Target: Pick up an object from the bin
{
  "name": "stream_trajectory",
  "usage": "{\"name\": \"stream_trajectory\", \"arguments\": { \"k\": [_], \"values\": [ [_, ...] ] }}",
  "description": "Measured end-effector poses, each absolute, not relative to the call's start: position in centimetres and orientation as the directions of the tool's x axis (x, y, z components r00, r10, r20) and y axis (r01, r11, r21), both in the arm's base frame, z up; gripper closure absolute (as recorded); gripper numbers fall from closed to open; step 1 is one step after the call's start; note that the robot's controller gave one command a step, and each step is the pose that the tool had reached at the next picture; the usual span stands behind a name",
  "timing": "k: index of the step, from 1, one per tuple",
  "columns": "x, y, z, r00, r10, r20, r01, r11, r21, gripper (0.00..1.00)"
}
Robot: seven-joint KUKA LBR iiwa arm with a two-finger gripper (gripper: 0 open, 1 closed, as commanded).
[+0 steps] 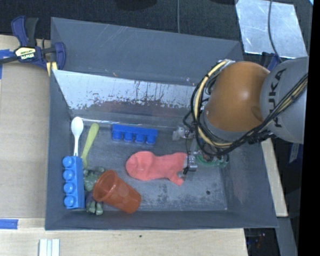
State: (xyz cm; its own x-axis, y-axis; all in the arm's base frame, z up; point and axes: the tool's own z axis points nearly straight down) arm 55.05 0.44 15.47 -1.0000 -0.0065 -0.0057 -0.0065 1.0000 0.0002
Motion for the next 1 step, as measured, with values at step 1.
{"name": "stream_trajectory", "arguments": {
  "k": [1],
  "values": [
    [53.79,3.60,9.80,-1.000,-0.024,-0.012,-0.024,1.000,0.003,0.00]
  ]
}}
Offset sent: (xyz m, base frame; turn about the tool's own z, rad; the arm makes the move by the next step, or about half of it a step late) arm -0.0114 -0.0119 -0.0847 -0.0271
